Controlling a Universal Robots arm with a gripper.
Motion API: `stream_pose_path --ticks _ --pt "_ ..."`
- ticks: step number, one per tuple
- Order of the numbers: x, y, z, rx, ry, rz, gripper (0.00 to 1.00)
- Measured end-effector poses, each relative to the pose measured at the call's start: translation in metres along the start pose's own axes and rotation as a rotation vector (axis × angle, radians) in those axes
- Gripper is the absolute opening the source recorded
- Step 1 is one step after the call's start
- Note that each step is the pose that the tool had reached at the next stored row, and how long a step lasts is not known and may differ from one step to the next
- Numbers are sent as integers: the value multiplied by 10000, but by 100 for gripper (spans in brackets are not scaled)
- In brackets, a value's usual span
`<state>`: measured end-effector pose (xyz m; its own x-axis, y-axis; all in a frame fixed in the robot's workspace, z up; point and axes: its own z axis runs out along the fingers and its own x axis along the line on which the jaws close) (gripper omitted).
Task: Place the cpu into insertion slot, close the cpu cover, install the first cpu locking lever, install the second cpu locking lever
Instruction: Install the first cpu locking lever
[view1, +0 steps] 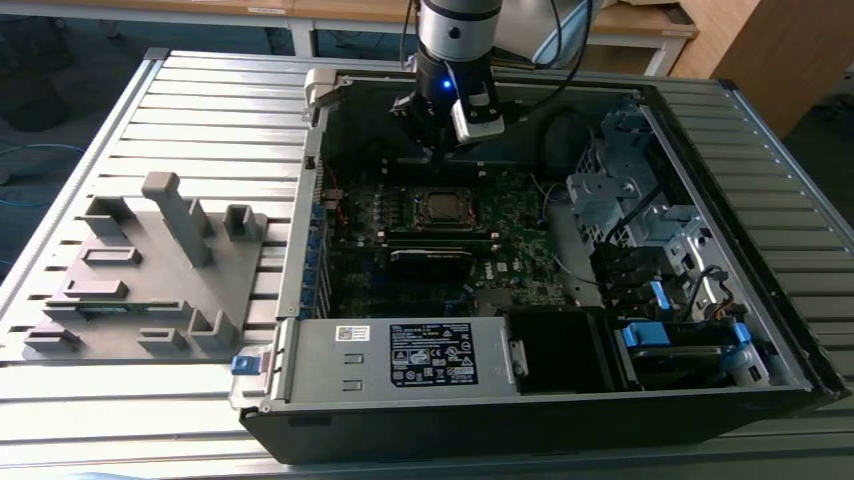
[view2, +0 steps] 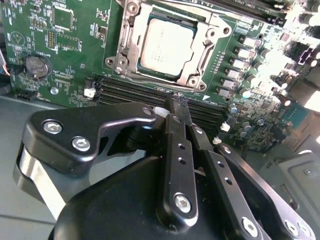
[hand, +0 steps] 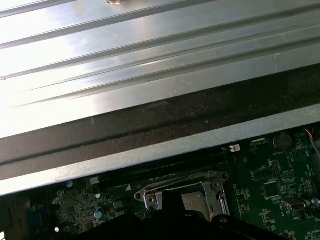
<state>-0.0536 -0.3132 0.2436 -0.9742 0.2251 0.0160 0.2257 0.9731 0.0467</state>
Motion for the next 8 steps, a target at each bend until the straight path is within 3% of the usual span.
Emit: stream_pose_path --ticks 8 --pt "0 0 1 -1 8 -165 11"
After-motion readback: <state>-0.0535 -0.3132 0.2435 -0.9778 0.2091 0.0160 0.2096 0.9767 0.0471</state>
